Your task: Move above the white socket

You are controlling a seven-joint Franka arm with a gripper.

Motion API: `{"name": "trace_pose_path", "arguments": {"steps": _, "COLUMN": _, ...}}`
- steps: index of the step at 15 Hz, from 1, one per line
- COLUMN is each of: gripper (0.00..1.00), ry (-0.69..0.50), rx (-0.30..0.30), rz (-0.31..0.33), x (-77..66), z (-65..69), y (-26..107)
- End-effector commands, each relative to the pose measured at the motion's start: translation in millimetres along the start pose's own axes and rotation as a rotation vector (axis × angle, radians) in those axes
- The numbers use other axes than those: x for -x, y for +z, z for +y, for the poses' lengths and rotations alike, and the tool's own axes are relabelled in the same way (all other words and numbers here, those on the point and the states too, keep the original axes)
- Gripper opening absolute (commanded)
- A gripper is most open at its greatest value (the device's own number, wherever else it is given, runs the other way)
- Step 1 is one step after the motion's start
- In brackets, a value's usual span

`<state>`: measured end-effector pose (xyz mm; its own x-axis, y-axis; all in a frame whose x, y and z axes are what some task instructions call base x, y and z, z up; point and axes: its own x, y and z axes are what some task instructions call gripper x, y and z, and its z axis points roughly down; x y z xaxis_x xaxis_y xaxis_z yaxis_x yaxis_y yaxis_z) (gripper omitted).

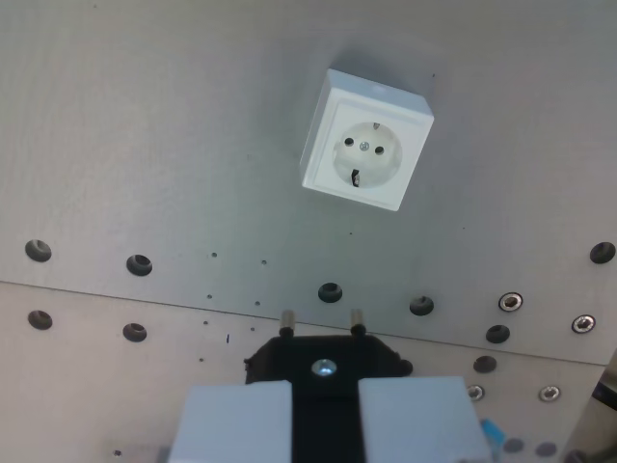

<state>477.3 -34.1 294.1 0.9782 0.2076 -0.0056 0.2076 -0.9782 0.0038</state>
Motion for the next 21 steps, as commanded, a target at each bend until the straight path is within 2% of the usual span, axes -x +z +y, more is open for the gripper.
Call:
{"name": "trace_pose_path", "arguments": {"steps": 1, "gripper": 0.00, "ry": 0.000, "rx": 0.000, "rz": 0.000, "x": 0.1, "z": 0.3, "y": 0.0}}
{"name": "trace_pose_path", "arguments": {"steps": 11, "gripper": 0.00, "ry": 0.018, "rx": 0.003, "rz": 0.005, "x": 0.6, "z": 0.8, "y": 3.4}}
{"name": "trace_pose_path", "arguments": {"steps": 21, "gripper": 0.00, "ry": 0.072, "rx": 0.018, "rz": 0.057, "x": 3.3, "z": 4.8, "y": 22.9}}
